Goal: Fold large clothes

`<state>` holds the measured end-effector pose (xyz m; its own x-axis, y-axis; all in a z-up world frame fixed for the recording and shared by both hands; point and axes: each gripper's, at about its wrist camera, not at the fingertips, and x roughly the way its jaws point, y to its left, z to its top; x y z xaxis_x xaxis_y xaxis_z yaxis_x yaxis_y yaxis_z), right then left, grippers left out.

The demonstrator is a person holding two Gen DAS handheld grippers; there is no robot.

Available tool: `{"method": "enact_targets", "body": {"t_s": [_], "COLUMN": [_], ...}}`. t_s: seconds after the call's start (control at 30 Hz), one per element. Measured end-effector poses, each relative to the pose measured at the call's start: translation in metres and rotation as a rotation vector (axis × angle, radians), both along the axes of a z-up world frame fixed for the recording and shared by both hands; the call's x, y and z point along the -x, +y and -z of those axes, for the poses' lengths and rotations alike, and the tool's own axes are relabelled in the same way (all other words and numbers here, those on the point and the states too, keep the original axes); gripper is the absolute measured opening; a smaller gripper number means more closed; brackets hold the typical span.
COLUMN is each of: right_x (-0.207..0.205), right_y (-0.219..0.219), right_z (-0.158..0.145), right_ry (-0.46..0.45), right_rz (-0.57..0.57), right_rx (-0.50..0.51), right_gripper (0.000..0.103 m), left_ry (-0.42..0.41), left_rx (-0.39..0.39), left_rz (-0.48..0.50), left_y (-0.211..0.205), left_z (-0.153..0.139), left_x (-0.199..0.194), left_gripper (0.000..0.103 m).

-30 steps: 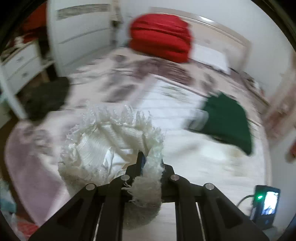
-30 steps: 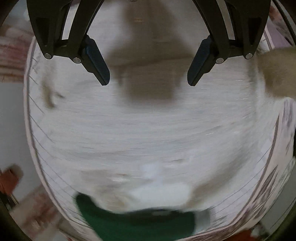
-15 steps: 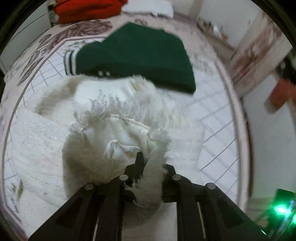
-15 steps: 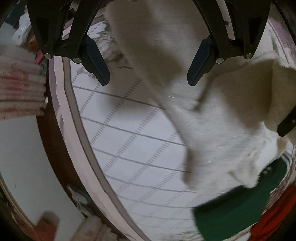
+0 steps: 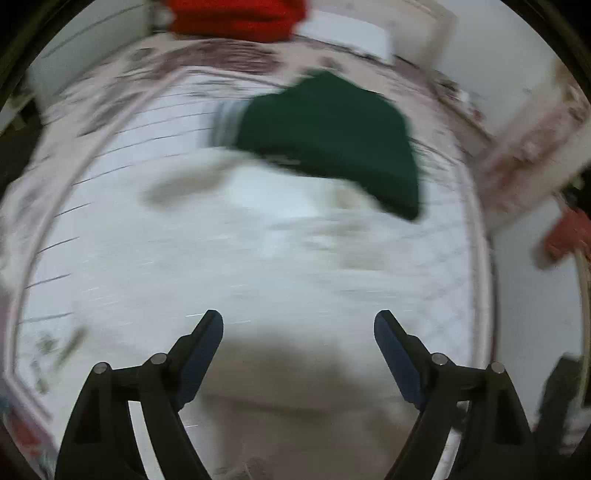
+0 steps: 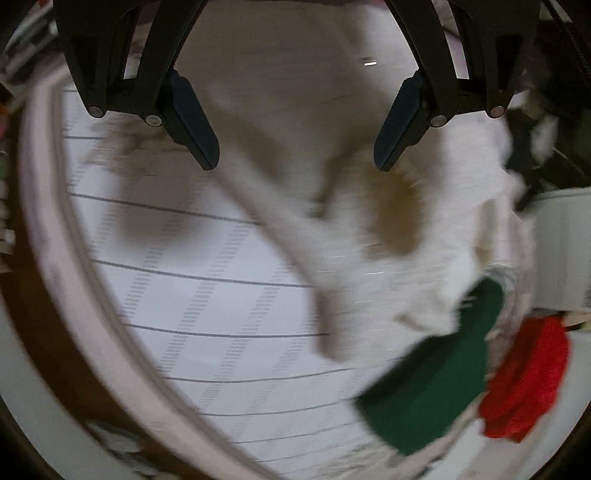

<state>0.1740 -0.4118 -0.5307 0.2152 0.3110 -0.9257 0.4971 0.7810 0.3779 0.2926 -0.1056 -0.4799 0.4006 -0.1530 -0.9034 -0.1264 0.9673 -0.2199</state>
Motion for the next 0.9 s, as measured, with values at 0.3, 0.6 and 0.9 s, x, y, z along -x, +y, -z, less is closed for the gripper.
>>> {"method": "enact_targets", "body": {"t_s": [0.3,0.6,0.9], "right_x": [-0.081,-0.108,-0.128], "right_y": [0.081,0.078,0.072], "right_z": [0.049,0.029,0.062], "right_ry": [0.025,-0.066,0.039], "right_rz": [-0.202,-0.172,-0.189], "right_rx": [-0.054,-0.065,0.151], "right_gripper": [0.077,0.007,0.008], "left_ry": [0.119,0.087,0.204], "left_rx": [-0.256,-0.196,-0.272], "left_rz": [-0.175,-0.213,-0.220], "left_y": [0.107,0.135,0.150], "left_z": [0.058,0.046,0.106], "left_x": [0.028,0.010,-0.052], "left_gripper": [0.101,0.101,0.101]}}
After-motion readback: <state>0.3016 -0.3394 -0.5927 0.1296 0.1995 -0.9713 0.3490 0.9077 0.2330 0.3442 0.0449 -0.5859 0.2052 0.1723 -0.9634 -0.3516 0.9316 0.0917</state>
